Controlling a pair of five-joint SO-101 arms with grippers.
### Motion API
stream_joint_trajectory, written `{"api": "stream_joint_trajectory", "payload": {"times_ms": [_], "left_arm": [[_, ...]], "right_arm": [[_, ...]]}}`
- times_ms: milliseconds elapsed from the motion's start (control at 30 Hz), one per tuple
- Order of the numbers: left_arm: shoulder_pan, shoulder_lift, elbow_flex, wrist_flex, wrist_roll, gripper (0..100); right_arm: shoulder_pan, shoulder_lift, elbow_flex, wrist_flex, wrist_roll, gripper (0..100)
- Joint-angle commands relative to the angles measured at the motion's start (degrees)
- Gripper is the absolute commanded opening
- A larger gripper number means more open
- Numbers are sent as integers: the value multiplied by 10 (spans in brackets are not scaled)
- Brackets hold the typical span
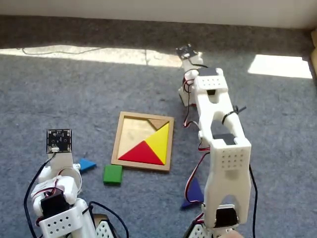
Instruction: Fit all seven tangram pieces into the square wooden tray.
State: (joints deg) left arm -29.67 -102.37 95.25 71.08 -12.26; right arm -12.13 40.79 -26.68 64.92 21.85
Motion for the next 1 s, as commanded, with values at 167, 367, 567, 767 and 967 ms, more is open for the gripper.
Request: {"api": "stream_joint_trajectory", "payload": {"times_ms": [167,367,567,767,967], "left_arm": [[-7,-20,-5,-11,-3,7],[-7,-20,-5,-11,-3,7],[-7,-20,-5,-11,-3,7],[-7,-20,-5,-11,-3,7],[-7,-20,-5,-11,-3,7]], "right_arm": [[0,-13,-167,160,-4,5],[-19,-14,-304,313,-4,5],[-55,-31,-379,363,-33,5],[-85,-126,-265,363,-40,5],[-144,-285,-82,358,-40,5]]}}
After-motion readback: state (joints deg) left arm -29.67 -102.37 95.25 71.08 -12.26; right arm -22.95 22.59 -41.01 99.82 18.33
